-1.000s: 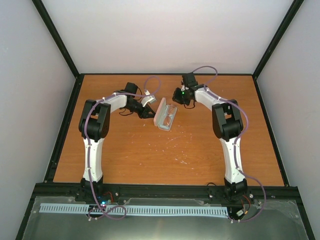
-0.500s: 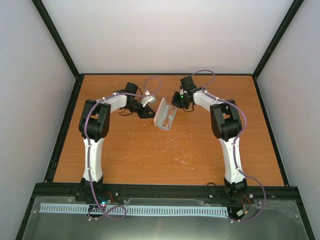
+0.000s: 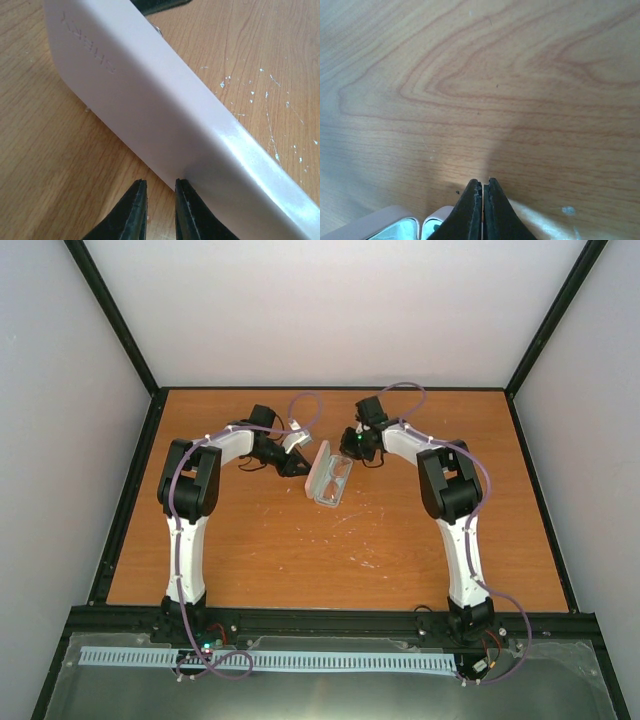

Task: Organize the sunglasses
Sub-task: Adjust the sunglasses in the sunglasses case, then close the sunglasses case at the center of the board.

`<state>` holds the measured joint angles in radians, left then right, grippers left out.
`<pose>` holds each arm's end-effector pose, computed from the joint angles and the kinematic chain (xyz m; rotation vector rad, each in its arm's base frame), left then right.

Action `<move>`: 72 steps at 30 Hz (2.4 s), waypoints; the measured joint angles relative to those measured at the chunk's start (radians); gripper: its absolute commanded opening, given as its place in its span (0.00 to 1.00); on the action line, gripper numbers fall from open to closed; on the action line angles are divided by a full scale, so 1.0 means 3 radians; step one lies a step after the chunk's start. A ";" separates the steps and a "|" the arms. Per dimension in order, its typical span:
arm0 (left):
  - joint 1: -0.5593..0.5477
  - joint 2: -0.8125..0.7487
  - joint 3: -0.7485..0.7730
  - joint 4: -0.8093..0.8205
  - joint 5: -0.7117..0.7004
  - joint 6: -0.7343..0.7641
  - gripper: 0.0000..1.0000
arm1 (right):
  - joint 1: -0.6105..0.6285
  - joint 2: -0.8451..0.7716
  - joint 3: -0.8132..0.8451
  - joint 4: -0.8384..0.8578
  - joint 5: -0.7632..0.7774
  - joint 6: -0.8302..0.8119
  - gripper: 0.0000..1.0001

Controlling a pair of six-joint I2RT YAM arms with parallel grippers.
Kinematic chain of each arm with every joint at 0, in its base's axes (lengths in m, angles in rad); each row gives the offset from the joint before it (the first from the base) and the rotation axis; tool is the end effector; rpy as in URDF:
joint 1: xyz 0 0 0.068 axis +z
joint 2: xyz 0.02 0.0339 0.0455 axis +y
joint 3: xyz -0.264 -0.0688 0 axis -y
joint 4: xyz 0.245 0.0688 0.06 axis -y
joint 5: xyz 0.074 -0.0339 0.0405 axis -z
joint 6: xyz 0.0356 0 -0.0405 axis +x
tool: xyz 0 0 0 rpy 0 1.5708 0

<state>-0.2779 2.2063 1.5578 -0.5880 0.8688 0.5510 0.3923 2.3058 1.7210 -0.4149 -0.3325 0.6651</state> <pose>0.4157 -0.1469 0.1342 1.1822 2.2028 -1.0883 0.4508 0.1991 0.1336 0.2357 2.6969 0.7921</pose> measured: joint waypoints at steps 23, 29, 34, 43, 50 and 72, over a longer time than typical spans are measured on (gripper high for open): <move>0.0000 -0.0003 0.0003 -0.0045 -0.0017 0.0104 0.18 | 0.0100 -0.1164 -0.1443 -0.0303 0.0272 0.0205 0.03; 0.0000 -0.0004 0.0019 -0.0050 -0.0017 0.0116 0.18 | 0.0149 -0.1110 -0.1442 -0.0248 0.0217 0.0243 0.03; 0.0000 -0.0004 0.0036 -0.0048 -0.0015 0.0113 0.18 | 0.0163 -0.0951 -0.1358 -0.0122 0.0149 0.0262 0.03; 0.0000 -0.0027 0.0088 -0.0064 -0.0018 0.0104 0.18 | 0.0202 -0.0857 -0.1293 0.0055 0.0042 0.0290 0.03; 0.0000 -0.0058 0.0165 -0.0121 -0.0019 0.0080 0.18 | 0.0203 -0.0846 -0.1293 0.0085 0.0025 0.0300 0.03; -0.0306 -0.0078 0.0253 -0.0032 0.0064 -0.0122 0.17 | 0.0206 -0.0827 -0.1294 0.0174 0.0008 0.0306 0.03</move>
<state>-0.3698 2.1830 1.6337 -0.5976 0.8879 0.5144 0.4541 2.0579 1.3327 -0.3626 -0.3302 0.7570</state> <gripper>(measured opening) 0.174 0.031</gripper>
